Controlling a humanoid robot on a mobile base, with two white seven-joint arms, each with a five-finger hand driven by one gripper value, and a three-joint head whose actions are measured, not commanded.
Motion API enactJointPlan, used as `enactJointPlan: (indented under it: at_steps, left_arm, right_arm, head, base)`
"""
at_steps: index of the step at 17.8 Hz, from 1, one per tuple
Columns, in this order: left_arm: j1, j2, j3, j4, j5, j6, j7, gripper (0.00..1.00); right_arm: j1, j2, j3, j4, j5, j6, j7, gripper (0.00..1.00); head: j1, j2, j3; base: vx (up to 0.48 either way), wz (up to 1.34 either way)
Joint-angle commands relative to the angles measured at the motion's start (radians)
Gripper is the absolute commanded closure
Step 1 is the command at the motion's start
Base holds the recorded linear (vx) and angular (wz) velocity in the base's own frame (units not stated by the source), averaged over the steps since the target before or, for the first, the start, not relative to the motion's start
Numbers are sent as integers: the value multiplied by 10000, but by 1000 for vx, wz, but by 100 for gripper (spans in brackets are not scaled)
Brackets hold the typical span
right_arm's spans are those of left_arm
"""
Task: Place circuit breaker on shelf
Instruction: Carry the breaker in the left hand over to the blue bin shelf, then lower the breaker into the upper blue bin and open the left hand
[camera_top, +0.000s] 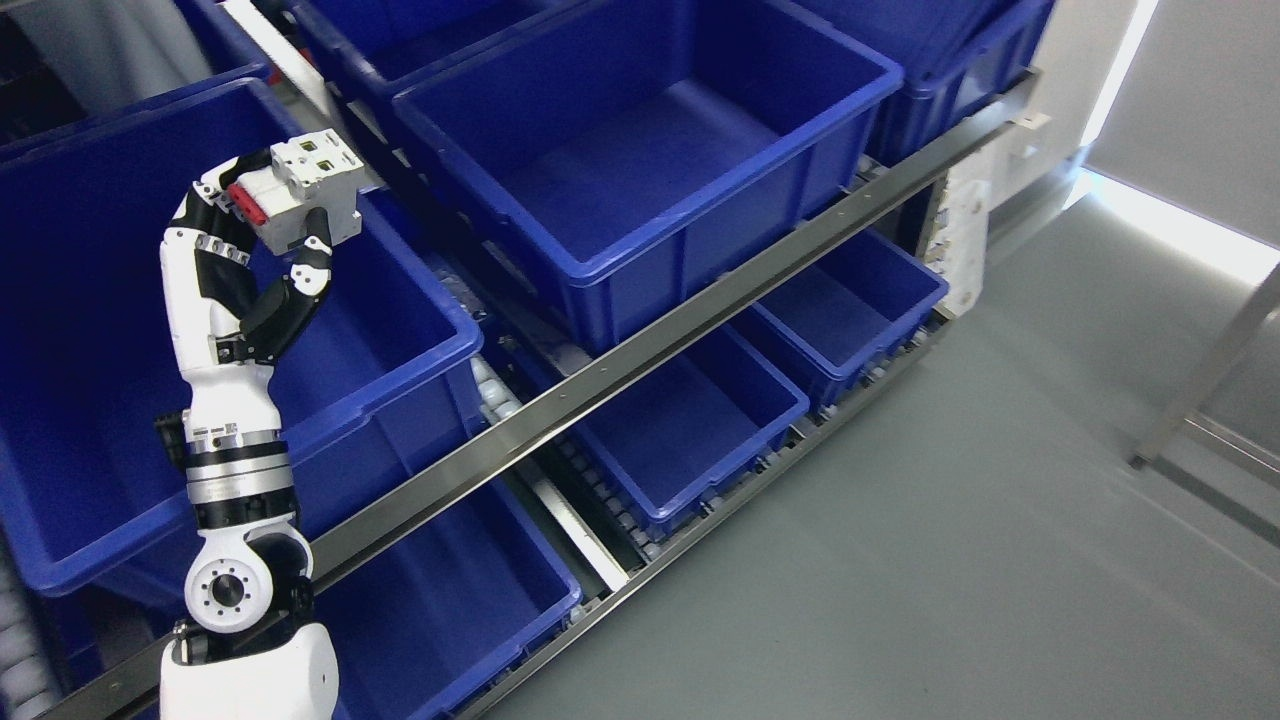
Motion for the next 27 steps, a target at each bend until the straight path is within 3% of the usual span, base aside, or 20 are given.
enactJointPlan:
  at_steps: [1,5,7,10,12,14,16,20,23,27]
  left_arm:
    - [-532,168,311,-144,-200,1443,-54,86]
    - [-1006,606,375,176,-231,2398,-85,86]
    - [-1496,1445,315,1199,-231,2398,-283,86]
    - [-2203,2995,-83,2857,-353,2398,-2058,85]
    - [-3105,4205,-725,4342,-1679,2383,-3285,82]
    - [-3934,4701,-1309,5739,-3077,2185,-4496,81]
    - [-4870,4657,-1724,7303,-4473,1665,-5481,80]
    - [-6436,4245,-2278,10327,-6747,667,-5592,80]
    - [-6974,3707,-2416,11128,-7806,589,-5592,79]
    - [-7145,3399,-2462,11637,-8008,619,-5454,79]
  right_arm:
    - [156,-175,0,0,-6,-200,-26,0]
    - [156,-175,0,0,9,-200,-26,0]
    - [156,-175,0,0,9,-200,-26,0]
    - [156,-175,0,0,-6,-200,-26,0]
    - [156,-175,0,0,-6,-200,-26,0]
    - [156,-175,0,0,-6,-200,-26,0]
    - [156,-175,0,0,9,-200,-26,0]
    - [156,-175,0,0,-6,-200,-26,0]
    - [156,-175,0,0,-6,-200,-26,0]
    - [156,-175,0,0,-6,-200,-26,0]
  head:
    - [0,0,0]
    - [0,-1,0]
    - [0,-1,0]
    - [0,-1,0]
    - [0,-1,0]
    - [0,-1,0]
    - [0,-1,0]
    - [0,-1,0]
    - [0,-1,0]
    - [0,-2,0]
  base:
    - [52,595]
    - [48,489]
    - [34,283]
    - [8,72]
    - [-6,-63]
    - [-11,-77]
    - [-10,-60]
    - [-2,-18]
    - [0,0]
    - [0,0]
